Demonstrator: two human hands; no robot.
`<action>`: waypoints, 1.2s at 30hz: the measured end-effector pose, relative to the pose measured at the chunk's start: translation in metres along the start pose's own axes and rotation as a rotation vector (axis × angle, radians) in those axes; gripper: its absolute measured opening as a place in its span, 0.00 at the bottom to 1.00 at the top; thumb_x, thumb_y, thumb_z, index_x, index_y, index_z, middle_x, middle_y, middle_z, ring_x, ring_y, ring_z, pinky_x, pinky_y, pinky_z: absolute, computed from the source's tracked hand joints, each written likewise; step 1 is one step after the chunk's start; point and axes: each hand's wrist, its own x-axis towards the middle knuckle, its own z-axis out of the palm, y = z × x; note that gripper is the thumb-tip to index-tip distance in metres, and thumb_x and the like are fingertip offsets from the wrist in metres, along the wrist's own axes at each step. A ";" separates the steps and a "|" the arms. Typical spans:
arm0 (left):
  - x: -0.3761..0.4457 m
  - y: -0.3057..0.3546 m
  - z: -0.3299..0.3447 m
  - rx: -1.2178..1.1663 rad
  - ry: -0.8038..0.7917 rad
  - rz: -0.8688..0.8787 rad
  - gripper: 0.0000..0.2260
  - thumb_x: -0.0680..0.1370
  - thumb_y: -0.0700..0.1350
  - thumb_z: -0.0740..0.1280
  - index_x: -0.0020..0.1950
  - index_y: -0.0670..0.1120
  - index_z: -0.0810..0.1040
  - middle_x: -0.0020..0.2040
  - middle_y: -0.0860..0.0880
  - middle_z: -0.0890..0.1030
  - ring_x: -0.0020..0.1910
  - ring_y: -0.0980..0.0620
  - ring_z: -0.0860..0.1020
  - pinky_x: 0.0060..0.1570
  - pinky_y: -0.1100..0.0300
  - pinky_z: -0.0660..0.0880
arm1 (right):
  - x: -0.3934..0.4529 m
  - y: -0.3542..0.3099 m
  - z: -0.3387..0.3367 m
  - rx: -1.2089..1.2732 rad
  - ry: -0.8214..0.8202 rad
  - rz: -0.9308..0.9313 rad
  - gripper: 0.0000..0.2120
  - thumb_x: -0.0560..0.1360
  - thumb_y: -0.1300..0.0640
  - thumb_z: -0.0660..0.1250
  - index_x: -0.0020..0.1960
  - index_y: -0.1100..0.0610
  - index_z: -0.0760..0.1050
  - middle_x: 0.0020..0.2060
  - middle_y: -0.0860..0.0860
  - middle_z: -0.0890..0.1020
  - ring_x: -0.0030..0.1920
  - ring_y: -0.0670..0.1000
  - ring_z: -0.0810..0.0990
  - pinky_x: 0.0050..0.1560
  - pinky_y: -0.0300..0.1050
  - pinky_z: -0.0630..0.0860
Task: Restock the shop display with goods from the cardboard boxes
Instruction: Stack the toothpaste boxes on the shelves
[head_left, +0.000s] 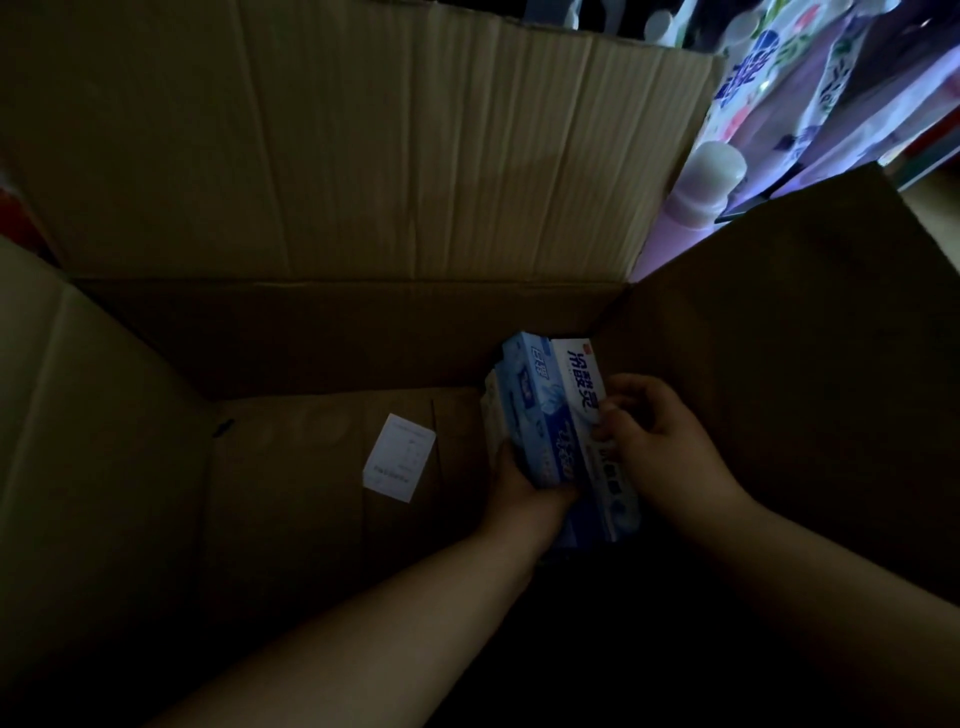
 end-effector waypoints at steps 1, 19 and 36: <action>0.001 0.002 -0.002 -0.024 0.006 -0.042 0.32 0.71 0.42 0.75 0.71 0.49 0.65 0.66 0.46 0.75 0.61 0.47 0.76 0.61 0.51 0.74 | -0.001 0.000 -0.001 -0.001 -0.007 0.009 0.12 0.80 0.57 0.61 0.63 0.50 0.68 0.48 0.43 0.77 0.46 0.44 0.79 0.32 0.30 0.72; -0.018 0.036 -0.019 0.103 -0.058 -0.062 0.21 0.81 0.51 0.62 0.73 0.51 0.65 0.67 0.48 0.74 0.64 0.48 0.74 0.60 0.56 0.70 | -0.015 0.004 0.006 -0.304 -0.266 0.196 0.19 0.80 0.55 0.62 0.70 0.49 0.66 0.65 0.47 0.74 0.58 0.46 0.75 0.37 0.30 0.72; -0.023 0.036 -0.035 -0.016 -0.139 -0.146 0.20 0.80 0.55 0.59 0.72 0.56 0.64 0.60 0.48 0.77 0.51 0.50 0.78 0.50 0.53 0.75 | -0.021 -0.004 0.021 -0.183 -0.415 0.325 0.15 0.79 0.49 0.62 0.65 0.45 0.69 0.56 0.46 0.78 0.52 0.44 0.78 0.46 0.40 0.76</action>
